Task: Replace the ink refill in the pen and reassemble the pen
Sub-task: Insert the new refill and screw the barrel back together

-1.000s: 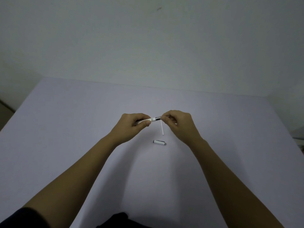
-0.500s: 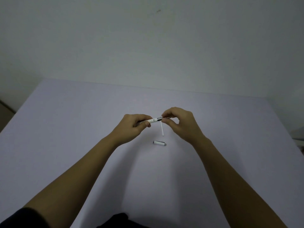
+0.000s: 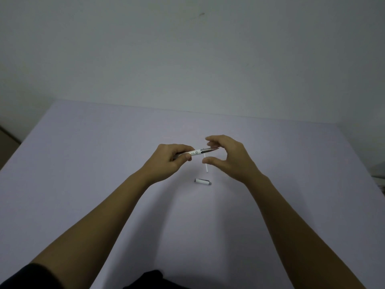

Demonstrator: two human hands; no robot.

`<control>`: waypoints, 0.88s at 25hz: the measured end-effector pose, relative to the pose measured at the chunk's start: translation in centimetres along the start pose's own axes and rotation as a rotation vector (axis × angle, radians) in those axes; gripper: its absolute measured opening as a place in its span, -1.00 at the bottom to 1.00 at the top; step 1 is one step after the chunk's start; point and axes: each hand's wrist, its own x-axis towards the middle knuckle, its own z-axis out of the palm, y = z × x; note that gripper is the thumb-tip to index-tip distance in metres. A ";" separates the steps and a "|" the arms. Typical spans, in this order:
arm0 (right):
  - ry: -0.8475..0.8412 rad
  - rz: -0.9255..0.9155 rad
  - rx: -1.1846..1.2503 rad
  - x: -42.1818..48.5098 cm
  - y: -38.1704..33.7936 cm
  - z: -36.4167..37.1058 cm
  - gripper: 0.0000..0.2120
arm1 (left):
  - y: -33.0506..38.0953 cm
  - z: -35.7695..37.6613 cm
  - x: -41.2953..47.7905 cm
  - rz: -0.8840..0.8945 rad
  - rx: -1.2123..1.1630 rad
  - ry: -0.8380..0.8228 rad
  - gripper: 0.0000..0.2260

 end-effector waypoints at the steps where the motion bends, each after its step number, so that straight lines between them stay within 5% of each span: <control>1: 0.000 -0.027 -0.005 0.0 0.1 0.1 -0.75 | 0.1 0.0 0.0 0.002 0.005 -0.001 -0.84; 4: 0.020 -0.026 -0.032 0.1 0.0 0.2 -0.88 | 0.3 -0.1 -0.1 0.019 0.015 -0.007 -0.84; 22: 0.077 -0.130 -0.151 0.3 0.3 -0.2 -0.74 | 0.5 -0.2 -0.1 0.037 0.009 0.007 -0.84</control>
